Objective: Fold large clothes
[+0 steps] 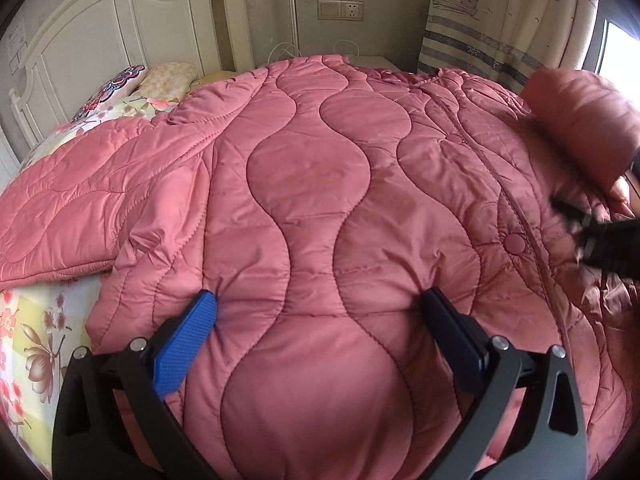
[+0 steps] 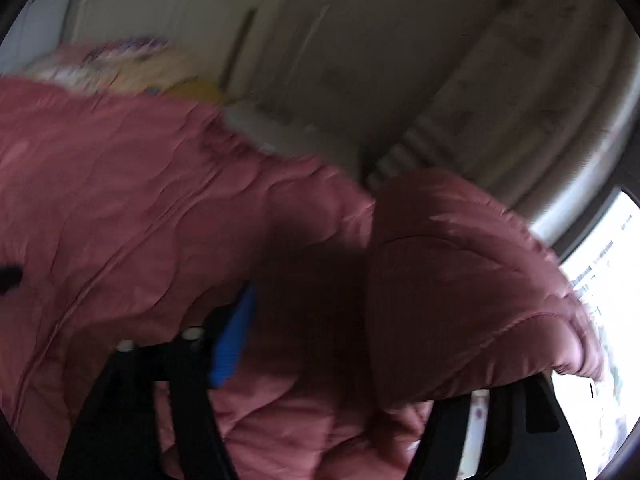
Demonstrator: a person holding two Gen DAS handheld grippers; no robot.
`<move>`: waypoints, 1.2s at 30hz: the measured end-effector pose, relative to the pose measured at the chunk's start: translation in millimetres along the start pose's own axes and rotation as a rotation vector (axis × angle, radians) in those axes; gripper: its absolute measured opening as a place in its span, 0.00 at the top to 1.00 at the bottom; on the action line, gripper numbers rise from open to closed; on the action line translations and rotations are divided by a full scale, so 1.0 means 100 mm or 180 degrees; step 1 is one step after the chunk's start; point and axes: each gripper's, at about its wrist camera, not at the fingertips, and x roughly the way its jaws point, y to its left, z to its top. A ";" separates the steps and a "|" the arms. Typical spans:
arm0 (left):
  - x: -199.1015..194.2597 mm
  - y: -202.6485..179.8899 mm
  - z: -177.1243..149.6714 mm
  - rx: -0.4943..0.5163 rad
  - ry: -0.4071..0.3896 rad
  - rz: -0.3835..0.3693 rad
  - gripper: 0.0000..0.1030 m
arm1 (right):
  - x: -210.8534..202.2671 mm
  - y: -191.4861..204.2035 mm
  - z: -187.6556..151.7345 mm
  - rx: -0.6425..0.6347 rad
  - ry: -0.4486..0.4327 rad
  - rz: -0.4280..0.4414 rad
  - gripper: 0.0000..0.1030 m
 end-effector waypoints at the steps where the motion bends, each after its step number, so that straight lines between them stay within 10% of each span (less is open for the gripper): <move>1: 0.00 0.00 0.00 0.0000 0.0000 0.0001 0.02 | 0.02 0.06 -0.05 -0.0032 0.0033 0.0007 0.18; 16: 0.00 -0.01 -0.01 0.0003 -0.0004 0.0006 0.02 | -0.45 -1.36 -0.38 0.2350 -0.0617 0.1126 0.16; 23: -0.04 0.05 -0.01 -0.0059 0.0006 -0.0156 0.02 | -0.31 -0.83 -0.09 0.1851 -0.0231 0.0641 0.21; 26: -0.14 0.20 0.11 -0.0369 0.0127 -0.0695 0.02 | -0.36 -0.86 -0.30 0.1775 -0.0193 0.0278 0.20; 28: -0.18 0.27 0.27 -0.0585 0.0150 -0.0978 0.02 | -0.32 -1.04 -0.51 0.2003 -0.0162 0.0146 0.17; 36: 0.40 -0.08 0.78 -0.0506 0.0284 -0.0446 0.10 | 0.01 -1.75 -1.44 0.3631 -0.0070 0.0278 0.16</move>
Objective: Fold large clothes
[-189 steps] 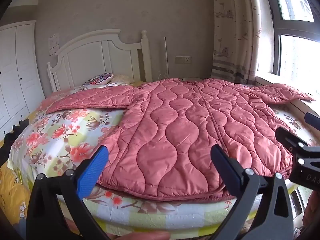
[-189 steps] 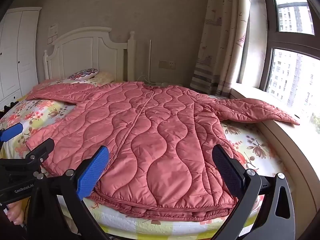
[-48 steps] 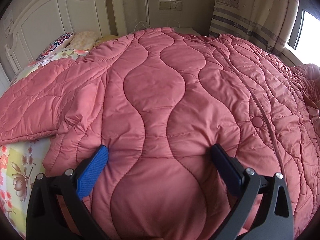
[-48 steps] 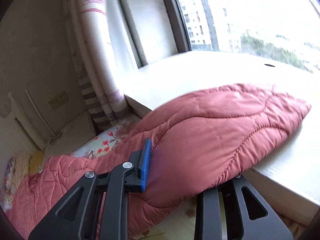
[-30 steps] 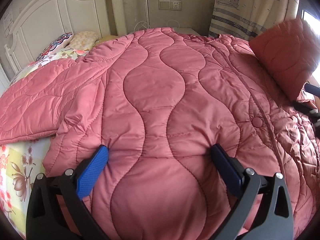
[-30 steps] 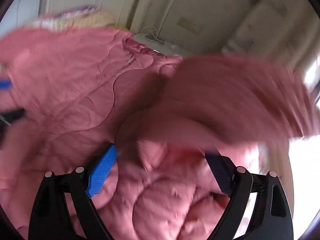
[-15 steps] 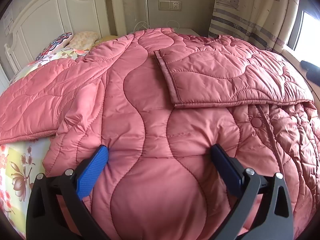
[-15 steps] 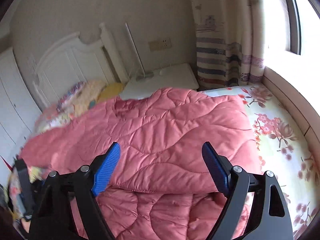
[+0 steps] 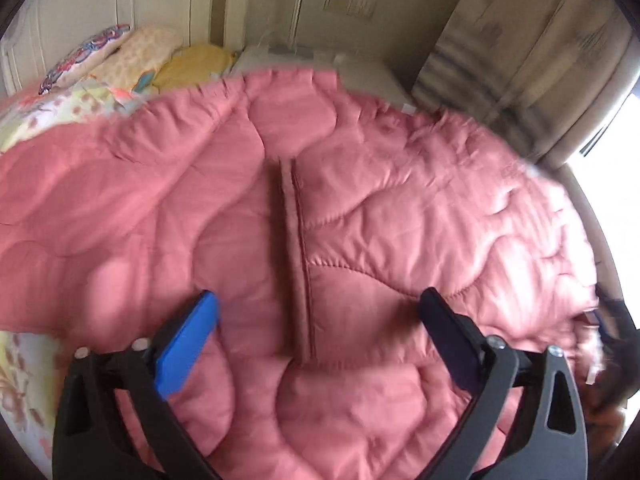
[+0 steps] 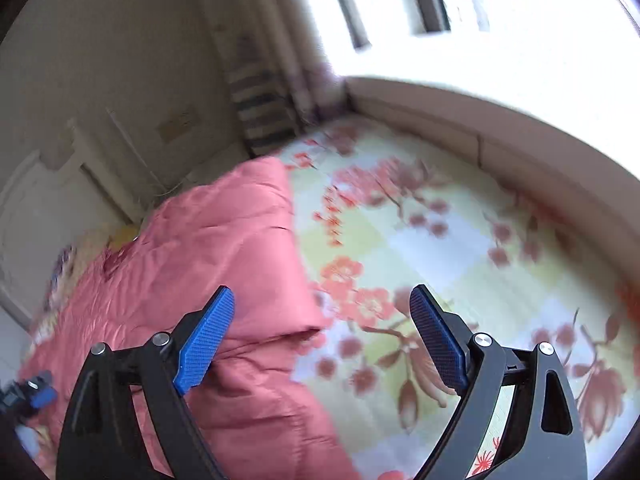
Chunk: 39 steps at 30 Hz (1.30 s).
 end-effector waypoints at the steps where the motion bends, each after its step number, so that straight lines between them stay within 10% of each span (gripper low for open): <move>1: 0.03 -0.04 -0.03 0.0061 -0.0098 0.0107 0.19 | 0.00 -0.03 0.01 0.0026 -0.0021 0.0001 0.16; 4: -0.02 -0.28 -0.11 0.0431 -0.0340 0.0257 0.75 | -0.01 0.02 0.02 -0.0114 -0.0056 -0.0015 0.16; 5: -0.07 -0.33 -0.11 0.0451 -0.0385 0.0335 0.79 | -0.01 0.05 0.02 -0.0164 -0.0063 -0.0034 0.14; 15: -1.03 -0.23 0.00 0.0214 -0.1006 -0.0226 0.82 | 0.00 -0.05 -0.02 0.0062 -0.0041 0.0016 0.13; 22: -1.09 -0.07 0.21 -0.0028 -0.0922 -0.0494 0.82 | 0.03 -0.07 0.00 0.0070 -0.0027 0.0027 0.13; 31: -0.41 0.35 -0.25 -0.0314 -0.0380 -0.0227 0.82 | 0.03 -0.05 -0.01 0.0049 -0.0028 0.0028 0.13; 39: -1.38 0.09 0.41 -0.0150 -0.1186 -0.0475 0.99 | 0.04 -0.07 0.00 0.0110 -0.0005 0.0007 0.13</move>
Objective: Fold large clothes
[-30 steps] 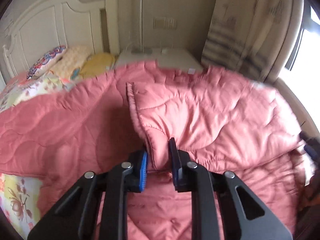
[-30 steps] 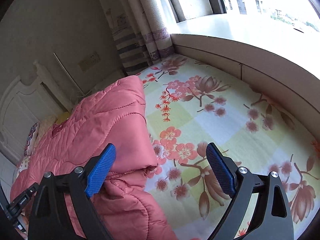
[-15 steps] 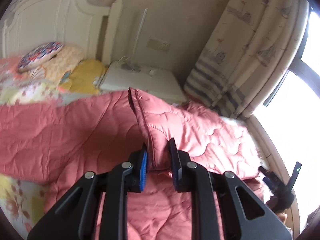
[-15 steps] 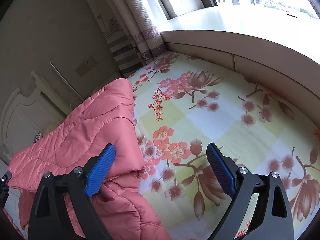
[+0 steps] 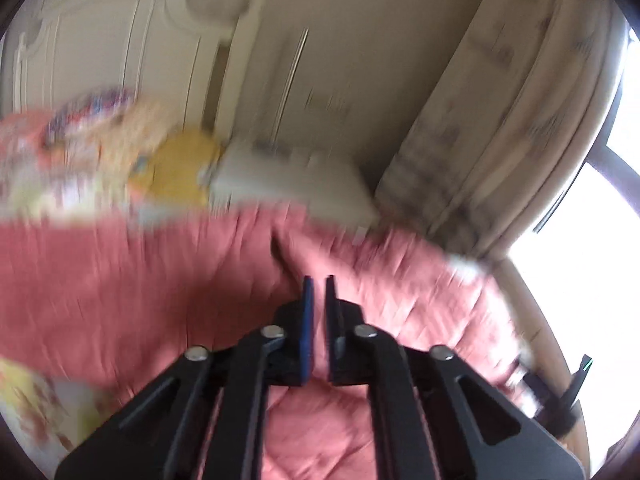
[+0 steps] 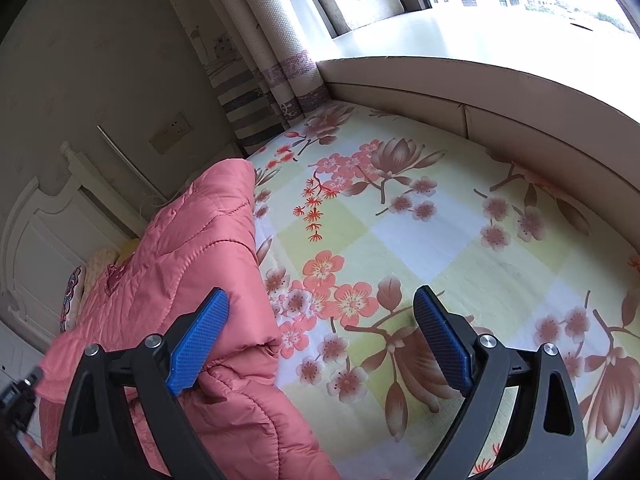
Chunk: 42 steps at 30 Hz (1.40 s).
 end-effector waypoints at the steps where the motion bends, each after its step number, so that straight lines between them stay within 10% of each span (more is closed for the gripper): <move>1: -0.11 -0.10 0.18 0.0049 -0.0100 -0.0050 0.99 | 0.00 0.00 0.00 0.0000 0.0008 -0.0004 0.13; 6: -0.68 -0.61 0.72 0.0414 -0.0442 -0.0236 0.96 | 0.00 -0.01 0.00 0.0021 0.0019 0.0016 0.13; 8: -0.64 -0.61 0.59 0.0488 -0.0288 -0.0297 0.52 | 0.00 -0.02 0.01 0.0050 0.0012 0.0021 0.13; 9: -0.54 -0.55 0.47 0.0457 -0.0216 -0.0250 0.03 | -0.01 -0.03 0.00 0.0069 0.0011 0.0028 0.13; 12: -0.01 -0.29 0.00 0.0451 0.0027 0.0287 0.03 | -0.01 -0.04 0.00 0.0057 0.0014 0.0029 0.13; 20: 1.14 0.02 -0.91 0.0628 0.0839 0.0568 0.42 | -0.07 0.09 -0.02 -0.0181 -0.0120 0.0072 0.13; 27: 1.31 -0.20 -1.07 0.1077 0.0743 0.0811 0.41 | -0.30 0.44 0.07 -0.0576 -0.0317 0.0222 0.57; 34: 1.17 0.10 -1.04 0.0667 0.0811 0.0583 0.27 | -0.04 1.21 0.35 -0.1472 -0.0229 -0.0059 0.57; 38: 1.16 0.06 -1.07 0.0732 0.0822 0.0599 0.22 | 0.63 1.05 0.16 -0.1651 0.0455 -0.0235 0.57; 42: 1.16 0.07 -1.06 0.0703 0.0833 0.0571 0.22 | 0.48 1.09 0.29 -0.1657 0.0356 -0.0097 0.57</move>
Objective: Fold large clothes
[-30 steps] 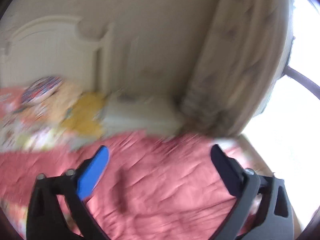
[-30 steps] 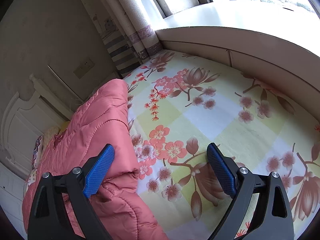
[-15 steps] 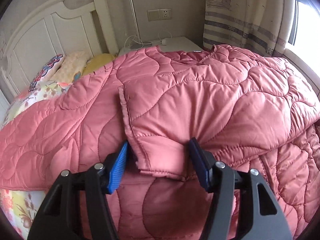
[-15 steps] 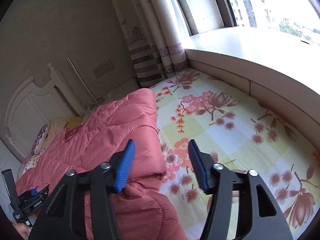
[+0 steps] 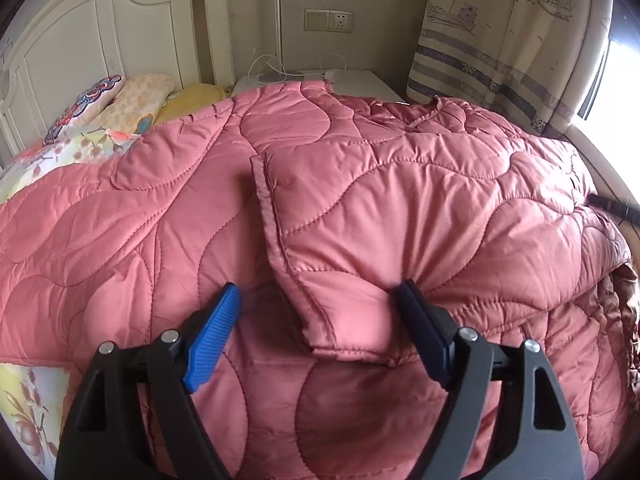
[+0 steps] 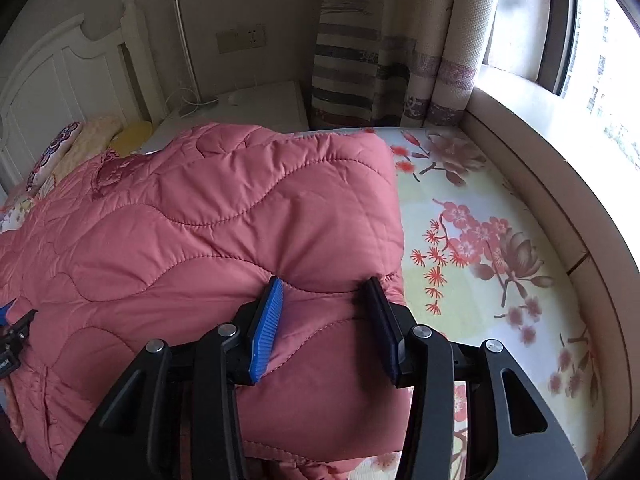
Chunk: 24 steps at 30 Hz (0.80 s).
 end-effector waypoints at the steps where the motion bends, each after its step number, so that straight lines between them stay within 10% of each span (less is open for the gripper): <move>1: 0.00 0.00 0.00 -0.0001 -0.0001 -0.0001 0.22 | -0.05 -0.01 0.07 0.0003 -0.0085 0.0034 0.57; 16: 0.03 0.02 0.02 -0.0026 0.0045 -0.0007 0.07 | 0.69 -0.10 0.72 -0.0156 0.0319 -0.0214 0.53; 18: 0.03 0.01 0.02 -0.0021 0.0051 0.0010 0.07 | 0.85 -0.06 0.71 -0.0315 0.0453 -0.0292 0.40; 24: 0.04 0.03 0.02 -0.0047 0.0061 0.0006 0.05 | 0.33 0.00 0.71 0.0062 0.0241 -0.0189 0.34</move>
